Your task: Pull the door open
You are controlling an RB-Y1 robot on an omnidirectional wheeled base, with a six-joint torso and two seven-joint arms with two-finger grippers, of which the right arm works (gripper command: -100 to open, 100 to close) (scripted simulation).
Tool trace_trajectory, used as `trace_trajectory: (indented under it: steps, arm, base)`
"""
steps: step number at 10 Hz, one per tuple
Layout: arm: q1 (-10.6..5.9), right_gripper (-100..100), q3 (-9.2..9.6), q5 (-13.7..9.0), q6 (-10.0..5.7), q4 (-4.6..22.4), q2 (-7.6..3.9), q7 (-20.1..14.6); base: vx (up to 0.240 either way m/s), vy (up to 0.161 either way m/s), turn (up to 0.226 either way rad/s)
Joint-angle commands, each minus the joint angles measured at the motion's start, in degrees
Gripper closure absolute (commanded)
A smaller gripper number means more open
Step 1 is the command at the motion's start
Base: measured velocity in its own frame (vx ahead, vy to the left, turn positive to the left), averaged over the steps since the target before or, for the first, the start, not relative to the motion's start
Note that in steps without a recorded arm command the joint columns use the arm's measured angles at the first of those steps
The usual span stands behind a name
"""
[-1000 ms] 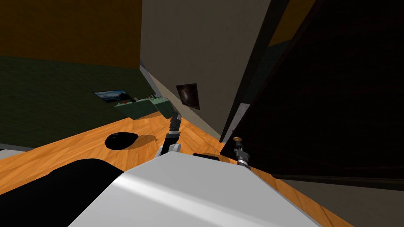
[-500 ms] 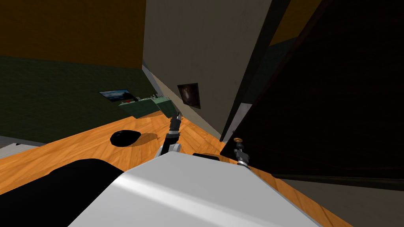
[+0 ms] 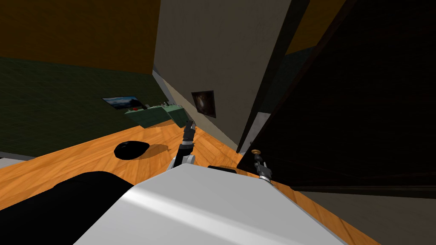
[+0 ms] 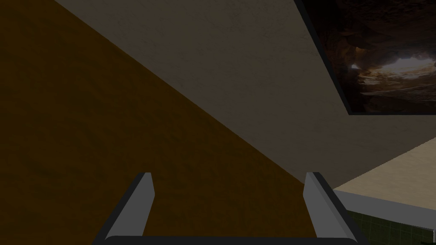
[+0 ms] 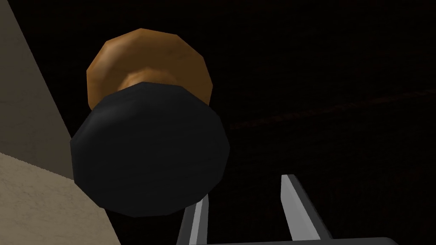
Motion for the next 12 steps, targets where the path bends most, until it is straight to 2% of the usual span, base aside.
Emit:
trace_trajectory:
  steps: [1,2,3,5,6,7,8,10,12]
  arm:
    - [-0.6,-100,-0.08,-0.41,1.0,-1.93,-0.6,0.05]
    - [-0.6,-100,-0.08,-0.41,1.0,-1.93,-0.6,0.05]
    - [-0.44,-100,-0.61,-1.45,2.77,-3.35,-1.84,0.12]
    - [-0.44,-100,-0.61,-1.45,2.77,-3.26,-1.84,0.12]
    - [-0.35,-100,-0.88,-1.97,3.67,-4.07,-2.47,0.16]
    - [-0.35,-100,-0.88,-1.97,3.67,-4.07,-2.47,0.16]
    - [-0.27,-100,-1.15,-2.48,4.55,-4.76,-3.09,0.2]
    - [-0.01,-100,-1.96,-4.07,7.27,-6.93,-4.99,0.31]
    - [-0.01,-100,-1.96,-4.07,7.27,-6.93,-4.99,0.31]
  base:
    - [0.003,0.027,-0.028]
    - [0.001,0.026,0.008]
    - [0.011,0.054,-0.031]
    - [0.002,0.025,0.0]
    - [0.012,0.012,-0.024]
    - [0.011,0.016,-0.011]
    - [0.009,0.031,-0.013]
    - [0.013,0.051,-0.032]
    - [0.014,0.019,0.002]
